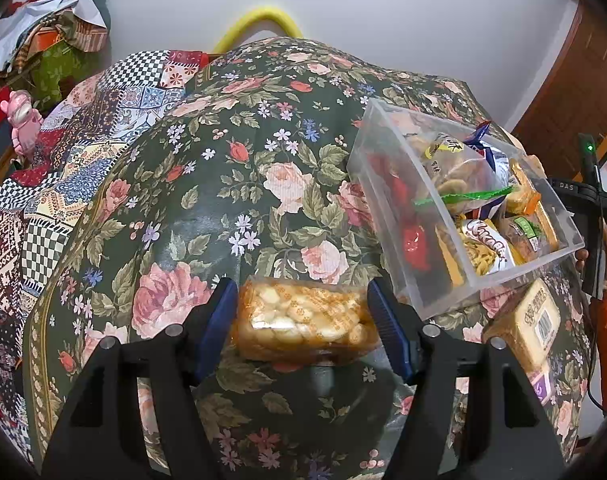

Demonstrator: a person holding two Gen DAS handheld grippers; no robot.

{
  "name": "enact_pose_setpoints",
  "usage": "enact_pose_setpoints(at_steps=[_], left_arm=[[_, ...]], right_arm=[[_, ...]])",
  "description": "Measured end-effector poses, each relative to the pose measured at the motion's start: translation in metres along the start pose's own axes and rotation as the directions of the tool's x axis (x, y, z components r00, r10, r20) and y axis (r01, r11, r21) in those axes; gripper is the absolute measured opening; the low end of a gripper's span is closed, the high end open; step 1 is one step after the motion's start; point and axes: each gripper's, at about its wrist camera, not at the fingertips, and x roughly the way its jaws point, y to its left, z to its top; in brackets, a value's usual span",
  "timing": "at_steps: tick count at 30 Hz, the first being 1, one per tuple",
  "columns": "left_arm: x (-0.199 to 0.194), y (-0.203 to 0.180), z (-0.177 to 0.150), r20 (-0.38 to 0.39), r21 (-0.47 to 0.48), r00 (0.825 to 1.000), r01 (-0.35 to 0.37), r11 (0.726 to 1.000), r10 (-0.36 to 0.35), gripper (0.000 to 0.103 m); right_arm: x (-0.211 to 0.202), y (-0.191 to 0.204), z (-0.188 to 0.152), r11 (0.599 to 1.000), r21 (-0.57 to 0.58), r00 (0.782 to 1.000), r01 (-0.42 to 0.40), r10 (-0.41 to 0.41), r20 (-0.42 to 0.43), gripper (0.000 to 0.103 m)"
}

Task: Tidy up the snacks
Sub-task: 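Carry puffed snack bag with left tool while right tool carries jelly cup into box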

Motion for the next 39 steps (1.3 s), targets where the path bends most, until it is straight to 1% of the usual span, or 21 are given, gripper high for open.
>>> enact_pose_setpoints(at_steps=[5, 6, 9, 11, 14, 18, 21, 22, 25, 26, 30, 33, 34, 36, 39], left_arm=[[0.001, -0.003, 0.002, -0.002, 0.008, 1.0, 0.009, 1.0, -0.009, 0.069], [0.002, -0.004, 0.002, -0.005, 0.01, 1.0, 0.01, 1.0, -0.01, 0.071], [0.004, -0.003, 0.003, -0.02, 0.002, 1.0, 0.025, 1.0, -0.025, 0.074], [0.001, -0.002, 0.002, -0.023, -0.008, 0.999, 0.04, 0.999, -0.04, 0.074], [-0.003, -0.003, 0.0, -0.016, -0.004, 0.999, 0.035, 0.999, -0.035, 0.081], [-0.005, -0.005, -0.003, -0.033, 0.0, 0.999, 0.036, 0.999, -0.035, 0.082], [-0.015, -0.005, -0.005, -0.019, 0.002, 0.999, 0.044, 0.999, -0.044, 0.083], [-0.018, -0.006, -0.007, -0.019, 0.009, 0.999, 0.042, 0.999, -0.042, 0.084], [-0.021, -0.007, -0.011, -0.041, 0.039, 0.999, -0.007, 0.999, 0.009, 0.084], [-0.023, -0.006, -0.012, -0.041, 0.036, 0.999, -0.011, 0.999, 0.012, 0.084], [-0.031, 0.001, -0.006, -0.02, -0.024, 1.0, 0.008, 1.0, -0.008, 0.084], [-0.029, 0.004, 0.006, -0.003, -0.08, 1.0, 0.031, 0.996, -0.031, 0.084], [-0.026, 0.005, 0.009, 0.001, -0.089, 1.0, 0.025, 0.996, -0.025, 0.084], [-0.016, 0.005, 0.016, -0.001, -0.112, 1.0, -0.013, 0.994, 0.013, 0.084], [0.004, 0.005, 0.018, -0.037, -0.131, 0.999, -0.017, 0.991, 0.013, 0.083]], right_arm=[[0.007, 0.002, 0.003, 0.999, -0.021, 0.999, 0.039, -0.038, 0.005, 0.046], [0.006, 0.003, 0.002, 0.999, -0.023, 0.999, 0.044, -0.044, 0.011, 0.046], [0.003, 0.003, -0.001, 0.999, -0.021, 0.999, 0.047, -0.046, 0.017, 0.046], [-0.004, 0.003, -0.007, 0.999, -0.02, 0.999, 0.045, -0.044, 0.026, 0.046], [-0.015, 0.004, -0.016, 0.998, -0.031, 0.998, 0.05, -0.049, 0.037, 0.046], [-0.03, 0.005, -0.031, 0.998, -0.035, 0.997, 0.058, -0.056, 0.051, 0.046], [-0.042, 0.005, -0.042, 0.999, -0.024, 0.997, 0.045, -0.044, 0.061, 0.046], [-0.048, 0.005, -0.047, 0.999, -0.02, 0.997, 0.041, -0.039, 0.067, 0.046], [-0.062, 0.008, -0.059, 0.999, -0.016, 0.996, 0.03, -0.028, 0.082, 0.046], [-0.067, 0.009, -0.062, 1.0, -0.013, 0.996, 0.023, -0.022, 0.088, 0.046], [-0.087, 0.014, -0.074, 1.0, -0.005, 0.992, 0.001, -0.001, 0.124, 0.046], [-0.098, 0.018, -0.08, 1.0, -0.001, 0.989, -0.013, 0.013, 0.149, 0.046], [-0.103, 0.019, -0.082, 1.0, -0.003, 0.987, -0.021, 0.021, 0.159, 0.046], [-0.108, 0.022, -0.084, 1.0, -0.007, 0.985, -0.028, 0.029, 0.171, 0.046], [-0.115, 0.026, -0.09, 0.999, -0.016, 0.983, -0.034, 0.036, 0.181, 0.046]])
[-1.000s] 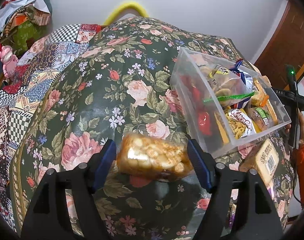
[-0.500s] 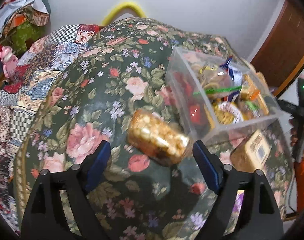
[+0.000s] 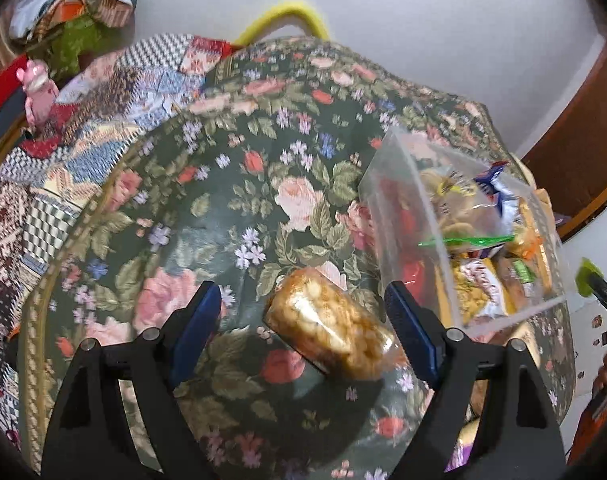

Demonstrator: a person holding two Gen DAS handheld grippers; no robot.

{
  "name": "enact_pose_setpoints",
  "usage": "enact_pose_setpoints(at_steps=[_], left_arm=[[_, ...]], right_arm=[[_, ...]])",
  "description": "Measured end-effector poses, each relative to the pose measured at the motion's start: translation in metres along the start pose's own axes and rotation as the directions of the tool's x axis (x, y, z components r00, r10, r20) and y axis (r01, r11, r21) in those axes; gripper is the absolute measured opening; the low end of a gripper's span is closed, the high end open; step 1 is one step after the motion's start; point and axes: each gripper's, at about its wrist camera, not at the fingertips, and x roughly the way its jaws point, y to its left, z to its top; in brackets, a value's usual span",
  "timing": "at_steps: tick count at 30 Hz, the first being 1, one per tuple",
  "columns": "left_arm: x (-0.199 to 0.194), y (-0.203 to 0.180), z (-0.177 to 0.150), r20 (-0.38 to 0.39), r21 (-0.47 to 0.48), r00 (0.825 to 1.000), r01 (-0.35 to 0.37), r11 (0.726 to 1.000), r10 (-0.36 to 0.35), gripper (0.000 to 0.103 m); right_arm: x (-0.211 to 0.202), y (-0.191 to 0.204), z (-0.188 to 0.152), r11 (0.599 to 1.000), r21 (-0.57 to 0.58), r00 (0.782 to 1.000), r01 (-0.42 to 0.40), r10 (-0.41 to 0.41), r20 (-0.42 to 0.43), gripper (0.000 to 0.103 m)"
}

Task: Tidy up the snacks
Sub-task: 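Carry puffed snack bag with left tool while right tool carries jelly cup into box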

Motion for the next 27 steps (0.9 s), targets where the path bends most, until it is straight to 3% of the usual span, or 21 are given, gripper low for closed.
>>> enact_pose_setpoints(at_steps=[5, 12, 16, 20, 27], left_arm=[[0.022, -0.001, -0.013, -0.039, 0.01, 0.999, -0.006, 1.0, 0.007, 0.074], [0.017, -0.005, -0.03, -0.033, 0.047, 0.999, 0.02, 0.999, -0.019, 0.037], [0.004, -0.009, -0.036, -0.005, 0.102, 1.0, -0.023, 0.995, 0.023, 0.033], [-0.013, -0.006, -0.036, 0.018, 0.093, 1.0, -0.019, 0.996, 0.017, 0.033], [-0.061, -0.02, -0.015, 0.132, 0.115, 0.991, 0.006, 0.993, -0.021, 0.033]], right_arm=[[-0.005, 0.007, -0.006, 1.0, -0.024, 1.0, -0.003, 0.003, 0.002, 0.046], [-0.011, 0.018, -0.01, 0.999, -0.034, 0.999, -0.024, 0.025, 0.022, 0.046], [-0.013, 0.031, -0.009, 0.998, -0.053, 0.999, -0.032, 0.034, 0.036, 0.046], [-0.016, 0.042, -0.006, 0.996, -0.071, 0.997, -0.047, 0.051, 0.05, 0.046], [-0.022, 0.064, 0.002, 0.992, -0.117, 0.995, -0.046, 0.056, 0.085, 0.046]])
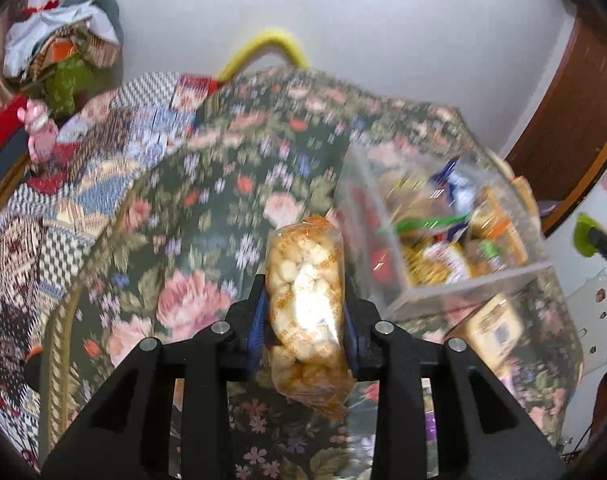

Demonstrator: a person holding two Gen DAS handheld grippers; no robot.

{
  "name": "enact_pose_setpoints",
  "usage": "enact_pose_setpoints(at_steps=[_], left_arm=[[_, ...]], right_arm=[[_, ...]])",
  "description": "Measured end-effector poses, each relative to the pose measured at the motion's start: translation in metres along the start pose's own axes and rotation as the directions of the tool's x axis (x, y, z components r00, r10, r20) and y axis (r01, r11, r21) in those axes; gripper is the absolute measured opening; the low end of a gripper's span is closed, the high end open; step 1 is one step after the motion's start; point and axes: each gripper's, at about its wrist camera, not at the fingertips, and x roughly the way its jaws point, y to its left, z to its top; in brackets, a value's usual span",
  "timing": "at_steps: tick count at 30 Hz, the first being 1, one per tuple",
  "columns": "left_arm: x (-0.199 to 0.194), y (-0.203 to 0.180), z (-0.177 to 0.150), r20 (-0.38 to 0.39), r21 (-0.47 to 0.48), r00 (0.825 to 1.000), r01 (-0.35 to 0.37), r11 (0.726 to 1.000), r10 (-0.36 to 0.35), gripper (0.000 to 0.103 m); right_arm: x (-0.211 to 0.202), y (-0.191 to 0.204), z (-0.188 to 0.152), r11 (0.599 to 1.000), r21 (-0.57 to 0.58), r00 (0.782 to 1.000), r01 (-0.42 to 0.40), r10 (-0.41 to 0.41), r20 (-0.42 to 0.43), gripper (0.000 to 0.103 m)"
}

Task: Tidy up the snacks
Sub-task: 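Carry puffed snack bag with left tool while right tool carries jelly cup into box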

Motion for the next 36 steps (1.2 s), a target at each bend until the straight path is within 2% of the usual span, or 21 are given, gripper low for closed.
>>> enact_pose_setpoints(at_steps=[4, 8, 15, 20, 31, 34, 36], left_arm=[[-0.018, -0.017, 0.016, 0.056, 0.019, 0.997, 0.05, 0.999, -0.051, 0.033], [-0.021, -0.034, 0.025, 0.076, 0.043, 0.992, 0.099, 0.994, -0.102, 0.033], [-0.002, -0.062, 0.03, 0.056, 0.077, 0.987, 0.148, 0.986, -0.152, 0.033], [0.02, -0.071, 0.033, 0.025, 0.08, 0.984, 0.172, 0.982, -0.174, 0.033], [0.044, -0.081, 0.038, 0.018, 0.095, 0.984, 0.176, 0.98, -0.178, 0.033], [0.047, -0.082, 0.038, 0.028, 0.103, 0.989, 0.144, 0.984, -0.148, 0.033], [0.051, -0.083, 0.037, 0.02, 0.111, 0.992, 0.12, 0.986, -0.123, 0.037]], right_arm=[[0.006, 0.011, 0.006, 1.0, -0.018, 1.0, -0.015, 0.015, 0.007, 0.046], [0.013, 0.019, 0.008, 0.999, -0.025, 1.0, -0.03, 0.03, 0.009, 0.046], [0.033, 0.027, 0.006, 0.999, -0.027, 0.999, -0.035, 0.035, -0.009, 0.046], [0.051, 0.024, 0.003, 1.0, -0.019, 1.0, -0.008, 0.007, -0.03, 0.046], [0.087, 0.026, -0.008, 1.0, -0.023, 0.995, -0.003, 0.001, -0.098, 0.046], [0.089, 0.03, -0.012, 0.998, -0.056, 0.995, 0.024, -0.029, -0.101, 0.046], [0.088, 0.032, -0.014, 0.997, -0.071, 0.993, 0.031, -0.039, -0.108, 0.047]])
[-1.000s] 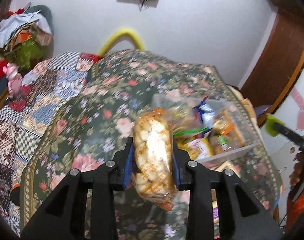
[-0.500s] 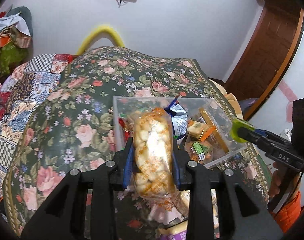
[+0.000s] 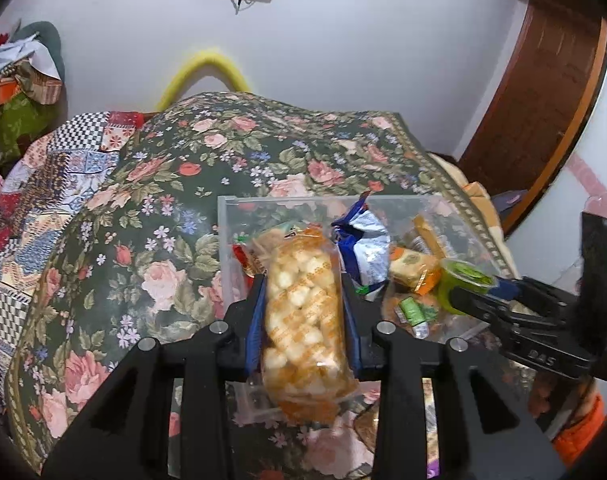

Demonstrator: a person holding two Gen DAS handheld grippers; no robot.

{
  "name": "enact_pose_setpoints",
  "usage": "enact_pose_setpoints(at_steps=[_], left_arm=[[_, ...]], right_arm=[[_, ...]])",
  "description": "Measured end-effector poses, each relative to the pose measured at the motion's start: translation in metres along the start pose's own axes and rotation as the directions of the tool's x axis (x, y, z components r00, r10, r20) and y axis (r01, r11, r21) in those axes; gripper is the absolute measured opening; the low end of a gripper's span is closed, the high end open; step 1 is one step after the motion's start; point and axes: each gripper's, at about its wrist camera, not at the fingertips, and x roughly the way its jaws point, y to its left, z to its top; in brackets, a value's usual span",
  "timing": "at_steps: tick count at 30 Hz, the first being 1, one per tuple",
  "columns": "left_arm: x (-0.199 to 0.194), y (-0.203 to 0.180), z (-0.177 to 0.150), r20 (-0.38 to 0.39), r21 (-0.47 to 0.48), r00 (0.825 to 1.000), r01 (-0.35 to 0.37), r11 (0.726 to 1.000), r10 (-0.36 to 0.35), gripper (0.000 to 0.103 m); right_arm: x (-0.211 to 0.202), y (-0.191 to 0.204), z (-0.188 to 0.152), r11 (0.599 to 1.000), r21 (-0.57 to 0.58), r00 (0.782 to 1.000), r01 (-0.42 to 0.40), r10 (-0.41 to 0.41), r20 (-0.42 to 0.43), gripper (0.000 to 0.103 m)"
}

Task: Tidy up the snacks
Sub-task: 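Carry puffed snack bag with left tool while right tool carries jelly cup into box, then grasp the purple-labelled bar with left tool while right tool grasps cream biscuit block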

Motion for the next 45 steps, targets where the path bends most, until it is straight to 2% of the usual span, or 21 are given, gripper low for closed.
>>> enact_pose_setpoints(at_steps=[5, 12, 19, 24, 30, 36, 41, 44, 45], left_arm=[[0.007, 0.002, -0.005, -0.052, -0.011, 0.999, 0.002, 1.0, -0.003, 0.054], [-0.019, -0.001, -0.009, -0.019, -0.003, 1.0, 0.006, 1.0, -0.006, 0.067], [-0.05, 0.006, -0.017, 0.003, -0.003, 1.0, -0.005, 1.0, 0.005, 0.07], [-0.065, 0.01, -0.031, -0.003, 0.015, 1.0, -0.022, 1.0, 0.022, 0.071], [-0.07, 0.018, -0.051, -0.035, 0.014, 0.999, -0.019, 1.0, 0.019, 0.073], [-0.062, 0.021, -0.072, -0.084, 0.028, 0.996, -0.015, 0.999, 0.018, 0.074], [-0.052, 0.016, -0.085, -0.122, 0.055, 0.993, 0.003, 0.998, 0.004, 0.074], [-0.048, 0.013, -0.091, -0.142, 0.062, 0.99, 0.016, 0.998, -0.007, 0.074], [-0.047, 0.011, -0.092, -0.146, 0.065, 0.989, 0.019, 0.998, -0.01, 0.074]], right_arm=[[-0.005, 0.006, -0.004, 0.998, -0.05, 0.999, 0.048, -0.048, -0.006, 0.047], [-0.024, 0.007, -0.009, 0.997, -0.04, 0.998, 0.063, -0.063, 0.008, 0.061], [-0.042, 0.017, -0.011, 0.999, -0.028, 0.999, 0.039, -0.038, 0.027, 0.071], [-0.042, 0.035, -0.018, 0.999, -0.047, 1.0, 0.012, -0.011, 0.02, 0.085], [-0.018, 0.056, -0.031, 0.996, -0.086, 0.999, -0.009, 0.005, -0.054, 0.088], [0.015, 0.07, -0.044, 0.995, -0.095, 0.987, -0.041, 0.025, -0.162, 0.089], [0.029, 0.075, -0.049, 0.993, -0.103, 0.979, -0.052, 0.03, -0.203, 0.089], [0.031, 0.074, -0.049, 0.993, -0.099, 0.975, -0.064, 0.041, -0.217, 0.078], [0.03, 0.073, -0.048, 0.993, -0.092, 0.975, -0.072, 0.051, -0.215, 0.078]])
